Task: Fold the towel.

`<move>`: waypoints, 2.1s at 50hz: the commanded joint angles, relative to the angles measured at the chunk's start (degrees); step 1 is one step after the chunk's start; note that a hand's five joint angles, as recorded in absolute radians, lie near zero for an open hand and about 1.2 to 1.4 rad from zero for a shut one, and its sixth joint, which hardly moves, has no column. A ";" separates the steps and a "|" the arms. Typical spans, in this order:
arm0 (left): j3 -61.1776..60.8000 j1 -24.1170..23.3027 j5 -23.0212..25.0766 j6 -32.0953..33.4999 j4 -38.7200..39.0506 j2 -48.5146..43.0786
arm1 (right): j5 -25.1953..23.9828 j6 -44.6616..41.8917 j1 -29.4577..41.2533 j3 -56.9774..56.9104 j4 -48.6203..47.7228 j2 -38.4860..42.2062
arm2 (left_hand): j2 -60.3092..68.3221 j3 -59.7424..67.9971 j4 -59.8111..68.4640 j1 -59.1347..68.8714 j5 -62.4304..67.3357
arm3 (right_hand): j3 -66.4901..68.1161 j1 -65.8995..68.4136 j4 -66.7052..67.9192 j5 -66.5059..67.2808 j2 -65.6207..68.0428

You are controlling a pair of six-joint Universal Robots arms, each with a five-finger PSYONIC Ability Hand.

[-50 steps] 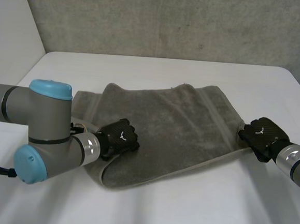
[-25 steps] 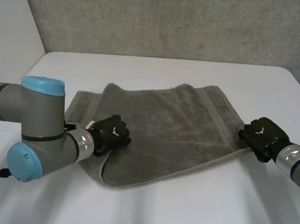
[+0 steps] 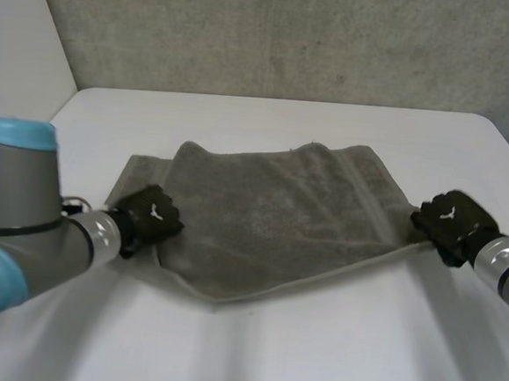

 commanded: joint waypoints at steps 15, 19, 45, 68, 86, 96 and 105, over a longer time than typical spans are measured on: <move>-3.12 13.85 -5.49 -15.27 -10.83 34.51 | 2.61 5.26 -1.90 -25.86 42.02 -22.02 | 11.26 11.32 11.26 14.06 12.12 | 12.11 24.98 11.85 13.77 13.41; -4.35 13.77 -5.13 -16.34 -14.09 33.55 | 2.87 3.85 -1.81 -26.13 42.57 -21.15 | 11.26 11.32 11.26 14.06 12.12 | 12.11 24.98 11.85 13.77 13.41; 47.53 5.25 -10.58 -20.46 -7.88 -11.88 | 19.48 0.33 10.39 -53.26 20.02 12.96 | 11.26 11.32 11.26 14.06 12.12 | 12.11 24.98 11.85 13.77 13.41; 31.28 4.80 -13.39 -43.67 23.25 -0.73 | 12.11 8.85 12.87 -35.38 -12.37 0.65 | 11.26 11.32 11.26 14.06 12.12 | 12.11 24.98 11.85 13.77 13.41; -4.42 6.38 -2.94 -42.97 38.64 -2.32 | 7.00 7.97 8.65 -11.81 -5.80 9.54 | 11.26 11.32 11.26 14.06 12.12 | 12.11 24.98 11.85 13.77 13.41; -14.73 14.82 -2.58 -34.09 15.43 12.89 | 7.36 4.46 4.16 -10.14 20.50 -2.60 | 11.26 11.32 11.26 14.06 12.12 | 12.11 24.98 11.85 13.77 13.41; -19.12 24.21 3.46 -18.11 -12.52 27.48 | 7.62 -6.08 -2.69 -7.67 38.61 -15.51 | 11.26 11.32 11.26 14.06 12.12 | 12.11 24.98 11.85 13.77 13.41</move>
